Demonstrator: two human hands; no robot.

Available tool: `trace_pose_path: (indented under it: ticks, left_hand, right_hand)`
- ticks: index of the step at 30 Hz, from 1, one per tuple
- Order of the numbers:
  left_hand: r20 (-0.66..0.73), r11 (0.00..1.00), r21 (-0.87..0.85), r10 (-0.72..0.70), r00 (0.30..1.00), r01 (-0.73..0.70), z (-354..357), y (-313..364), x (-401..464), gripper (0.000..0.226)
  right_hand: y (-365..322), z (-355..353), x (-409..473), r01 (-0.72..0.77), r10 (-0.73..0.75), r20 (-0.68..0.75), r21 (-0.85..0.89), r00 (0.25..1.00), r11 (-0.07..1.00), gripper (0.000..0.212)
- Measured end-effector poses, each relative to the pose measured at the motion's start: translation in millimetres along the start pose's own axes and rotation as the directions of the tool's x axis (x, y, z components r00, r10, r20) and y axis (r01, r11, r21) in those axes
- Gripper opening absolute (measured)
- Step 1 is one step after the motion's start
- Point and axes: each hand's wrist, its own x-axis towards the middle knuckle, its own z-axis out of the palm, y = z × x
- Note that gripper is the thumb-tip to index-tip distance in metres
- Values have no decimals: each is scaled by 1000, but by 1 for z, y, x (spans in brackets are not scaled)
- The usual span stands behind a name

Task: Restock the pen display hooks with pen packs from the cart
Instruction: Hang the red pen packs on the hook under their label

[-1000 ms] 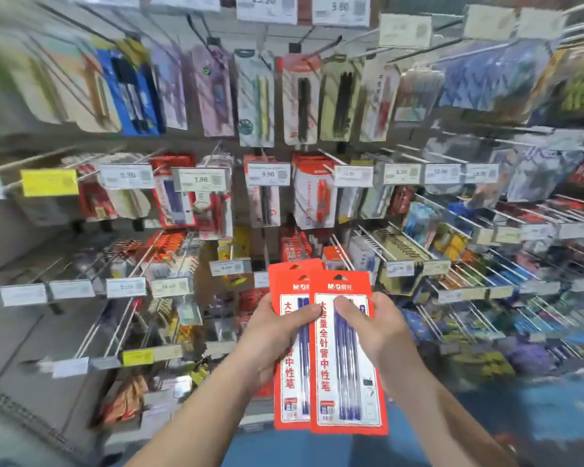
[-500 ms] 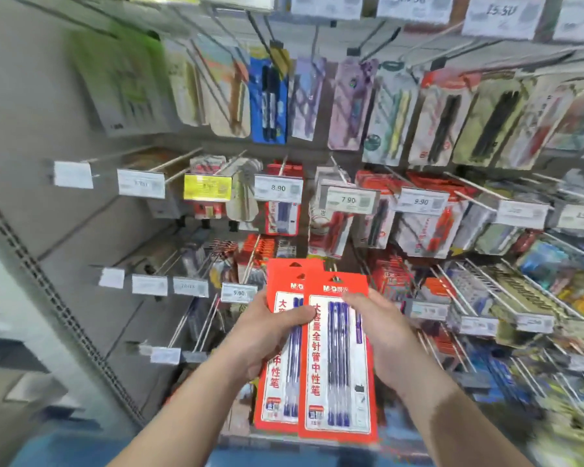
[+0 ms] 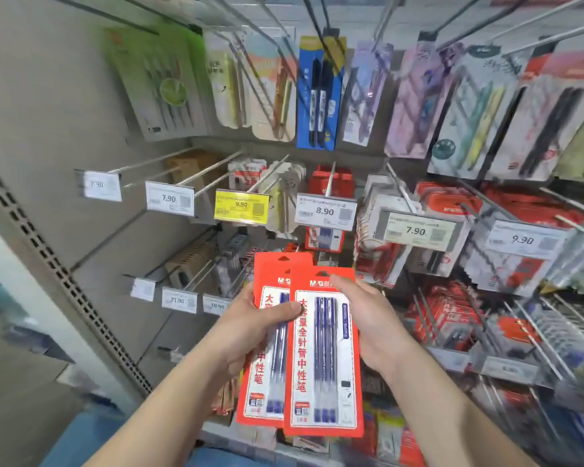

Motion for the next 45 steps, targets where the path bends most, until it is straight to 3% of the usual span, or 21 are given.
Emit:
trace_pose_path:
  ticks: [10,14,18,22,26,31,36,45]
  left_hand:
    - [-42,1000,-10,13,999,-13,-11,13,29,59]
    - [-45,999,-39,10,999,-12,-18,11,35,55]
    - [-89,998,-61,18,996,-24,-38,11,47,46]
    - [-80,999,-22,31,996,-33,-60,17,55,59]
    - [-76,999,25,26,997,-24,-79,24,58,37]
    - [-54,999,36,4,999,-3,-92,28,58,57]
    - [-29,1000,19,-21,999,22,-95,27,55,38]
    - [9,999,-18,-34,999,34,-91,31,54,45]
  right_hand:
    - [-17,12,45,6,-6,116,5,993,1000,24]
    - [-16,18,56,51,-51,46,-2,998,999,18]
    - [-21,19,68,202,-203,-90,-21,975,979,18]
    - [-31,22,70,330,-339,-144,-87,930,940,24]
    - [-31,25,71,367,-387,-147,-148,910,919,24]
    - [-32,30,60,448,-478,-82,-242,874,861,22]
    - [-28,33,52,483,-525,-121,-262,842,835,18]
    - [-32,35,51,481,-548,-201,-301,812,823,17]
